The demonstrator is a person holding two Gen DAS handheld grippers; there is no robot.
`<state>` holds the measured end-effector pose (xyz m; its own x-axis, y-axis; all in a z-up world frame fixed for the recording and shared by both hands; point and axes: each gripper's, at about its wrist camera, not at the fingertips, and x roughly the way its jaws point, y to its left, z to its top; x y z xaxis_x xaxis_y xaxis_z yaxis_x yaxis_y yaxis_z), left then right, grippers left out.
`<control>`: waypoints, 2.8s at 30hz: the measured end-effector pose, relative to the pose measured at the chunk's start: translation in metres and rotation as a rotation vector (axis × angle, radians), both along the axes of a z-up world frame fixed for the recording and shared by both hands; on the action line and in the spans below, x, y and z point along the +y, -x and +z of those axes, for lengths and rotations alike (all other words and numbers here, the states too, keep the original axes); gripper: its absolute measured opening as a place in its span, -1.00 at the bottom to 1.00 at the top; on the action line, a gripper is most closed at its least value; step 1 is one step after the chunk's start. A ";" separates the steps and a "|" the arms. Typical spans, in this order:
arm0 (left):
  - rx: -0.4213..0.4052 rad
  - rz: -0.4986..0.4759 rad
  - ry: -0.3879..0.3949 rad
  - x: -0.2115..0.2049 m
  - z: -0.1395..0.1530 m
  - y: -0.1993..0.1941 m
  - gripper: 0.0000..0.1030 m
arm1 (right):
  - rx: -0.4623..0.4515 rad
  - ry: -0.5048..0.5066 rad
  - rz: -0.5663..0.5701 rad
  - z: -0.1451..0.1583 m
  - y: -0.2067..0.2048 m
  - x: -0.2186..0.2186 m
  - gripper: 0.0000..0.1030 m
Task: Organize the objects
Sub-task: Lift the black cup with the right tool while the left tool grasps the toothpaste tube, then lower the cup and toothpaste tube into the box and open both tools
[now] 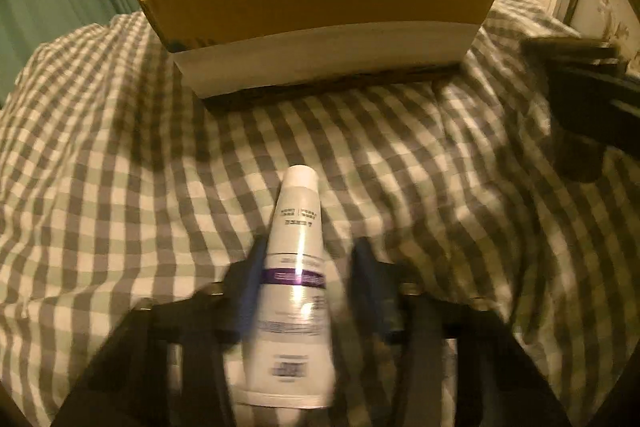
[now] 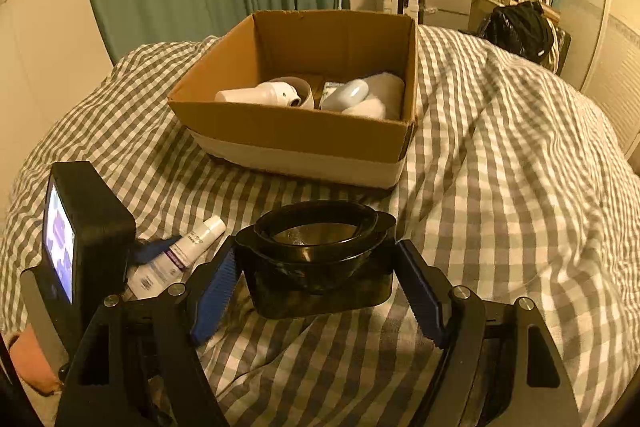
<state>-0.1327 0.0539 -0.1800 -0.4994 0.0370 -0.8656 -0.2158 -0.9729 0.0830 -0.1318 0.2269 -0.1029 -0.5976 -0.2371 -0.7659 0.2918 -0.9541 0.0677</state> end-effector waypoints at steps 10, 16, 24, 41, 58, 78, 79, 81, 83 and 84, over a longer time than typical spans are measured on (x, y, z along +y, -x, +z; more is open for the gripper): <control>0.032 0.029 -0.081 -0.014 0.029 -0.028 -0.63 | 0.038 -0.012 -0.022 0.005 -0.013 0.000 0.48; 0.064 0.055 -0.146 -0.029 0.050 -0.049 -0.64 | 0.057 -0.003 -0.024 0.015 -0.030 -0.003 0.48; 0.133 0.038 -0.148 -0.023 0.081 -0.069 -0.64 | 0.094 0.017 -0.013 0.036 -0.056 -0.006 0.48; 0.337 -0.011 -0.150 -0.020 0.176 -0.031 -0.64 | 0.266 0.026 0.019 0.125 -0.039 -0.001 0.48; 0.416 -0.031 -0.140 -0.006 0.210 0.111 -0.64 | 0.316 0.039 0.011 0.157 0.102 -0.011 0.48; 0.223 -0.041 -0.131 -0.003 0.105 0.189 -0.64 | 0.078 0.013 -0.025 0.039 0.215 -0.018 0.48; 0.218 -0.038 -0.128 -0.003 0.102 0.189 -0.64 | 0.074 0.011 -0.026 0.039 0.219 -0.018 0.48; 0.203 -0.027 -0.127 -0.005 0.097 0.193 -0.64 | 0.073 -0.009 -0.029 0.033 0.222 -0.020 0.48; 0.180 -0.017 -0.128 -0.008 0.092 0.199 -0.64 | 0.067 -0.018 -0.032 0.030 0.224 -0.021 0.48; 0.170 -0.015 -0.127 -0.007 0.090 0.202 -0.64 | 0.063 -0.018 -0.033 0.029 0.225 -0.020 0.49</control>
<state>-0.3347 0.0473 -0.0902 -0.6362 0.1487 -0.7571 -0.2233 -0.9747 -0.0038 -0.3564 0.2067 -0.0743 -0.6521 -0.2026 -0.7305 0.2628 -0.9643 0.0328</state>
